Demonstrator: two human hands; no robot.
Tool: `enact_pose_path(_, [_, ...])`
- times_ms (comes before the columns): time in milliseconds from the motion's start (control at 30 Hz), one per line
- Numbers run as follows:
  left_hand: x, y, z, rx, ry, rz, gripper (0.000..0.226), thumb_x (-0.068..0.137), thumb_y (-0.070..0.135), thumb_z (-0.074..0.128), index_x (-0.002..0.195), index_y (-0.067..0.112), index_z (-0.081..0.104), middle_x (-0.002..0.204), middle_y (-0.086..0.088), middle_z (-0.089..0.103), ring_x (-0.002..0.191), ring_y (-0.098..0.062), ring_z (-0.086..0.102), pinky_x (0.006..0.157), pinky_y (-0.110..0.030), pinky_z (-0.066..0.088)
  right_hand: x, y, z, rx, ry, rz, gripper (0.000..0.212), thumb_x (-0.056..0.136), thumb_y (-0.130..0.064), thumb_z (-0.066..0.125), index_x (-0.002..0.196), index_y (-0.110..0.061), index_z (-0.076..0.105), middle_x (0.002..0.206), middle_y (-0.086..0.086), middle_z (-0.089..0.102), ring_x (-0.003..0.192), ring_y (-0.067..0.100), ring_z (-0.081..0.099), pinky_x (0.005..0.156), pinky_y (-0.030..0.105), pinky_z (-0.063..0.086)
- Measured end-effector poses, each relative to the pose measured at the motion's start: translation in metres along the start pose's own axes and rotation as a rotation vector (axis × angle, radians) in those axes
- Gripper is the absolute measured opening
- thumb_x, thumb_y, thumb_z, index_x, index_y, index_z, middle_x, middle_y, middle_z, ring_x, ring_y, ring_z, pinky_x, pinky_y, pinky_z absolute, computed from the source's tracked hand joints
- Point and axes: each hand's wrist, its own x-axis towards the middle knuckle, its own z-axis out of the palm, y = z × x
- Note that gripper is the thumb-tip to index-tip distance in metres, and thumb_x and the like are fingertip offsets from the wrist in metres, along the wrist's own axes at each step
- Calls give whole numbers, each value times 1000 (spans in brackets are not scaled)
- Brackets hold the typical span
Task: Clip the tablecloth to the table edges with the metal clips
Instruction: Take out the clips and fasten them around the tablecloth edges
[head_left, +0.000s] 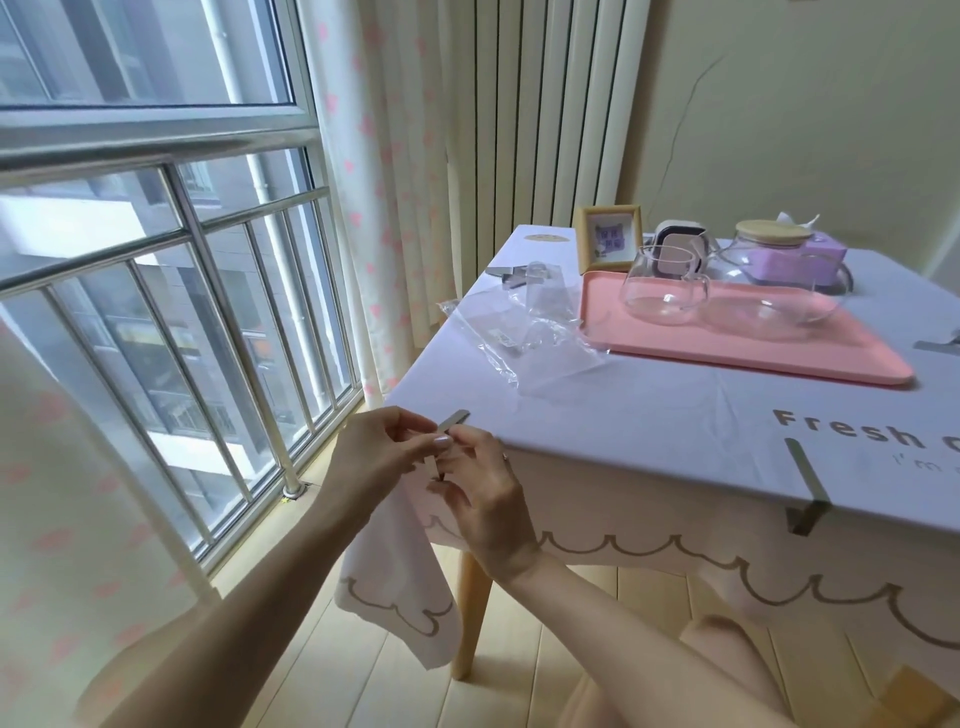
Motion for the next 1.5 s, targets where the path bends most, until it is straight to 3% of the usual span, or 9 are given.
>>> enact_pose_path(300, [0,6,-1,17,-78,-61,8,74,18,76,74,15,69,58,4,67,54,-2,60,50,-13,46,1,5,-5,-207,-8,-239,19,90,-18,61,92,-3,71,94,12,68,109,30,60,96,41,45])
enact_pose_path(433, [-2,7,1,-9,-55,-64,7,76,17,75,74,14,69,58,4,67,53,-3,60,43,-9,39,6,3,-11,-323,28,-320,18,89,-21,61,88,-6,72,90,7,70,107,25,63,88,37,45])
enact_pose_path(800, [-3,-2,6,-31,-64,-67,10,73,13,77,76,8,68,63,-5,65,55,-10,56,41,-10,37,-9,1,-8,-260,30,-233,15,84,-22,70,87,-7,69,82,6,67,80,24,62,81,34,46])
enact_pose_path(967, [-1,-10,15,-38,-66,-36,12,72,12,79,73,12,66,60,-1,62,46,1,54,42,-9,38,-11,7,-10,-216,27,-197,13,84,-21,67,78,-10,66,75,3,65,72,23,60,74,32,43])
enact_pose_path(1133, [7,-21,20,158,-13,115,22,67,26,82,80,16,67,70,1,67,65,-12,60,61,-27,47,-9,15,-12,-269,21,-164,9,82,-19,68,80,-10,67,77,3,66,70,23,60,65,32,47])
enact_pose_path(1267, [13,-30,9,589,103,534,44,67,51,72,96,19,66,92,4,61,86,-17,54,67,-28,44,-12,14,-10,-288,4,-113,9,80,-21,70,81,-12,67,75,0,65,63,19,60,52,30,46])
enact_pose_path(1333, [22,-37,3,710,44,691,63,71,63,55,115,18,61,118,-1,59,107,-22,52,83,-32,43,-11,13,-10,-297,2,-89,9,79,-21,71,80,-13,67,72,-1,64,59,18,59,49,29,45])
enact_pose_path(1400, [32,-43,-1,771,-102,719,76,76,69,42,133,19,49,144,4,42,134,-18,36,108,-35,29,-10,12,-10,-298,-14,-93,9,80,-22,71,78,-14,66,70,-2,62,56,17,57,48,27,43])
enact_pose_path(1500, [38,-51,0,793,-195,707,81,81,76,20,141,24,37,147,17,25,139,-3,17,117,-33,10,-8,13,-10,-308,-63,-92,12,83,-27,67,79,-16,66,69,-3,61,52,17,57,46,26,41])
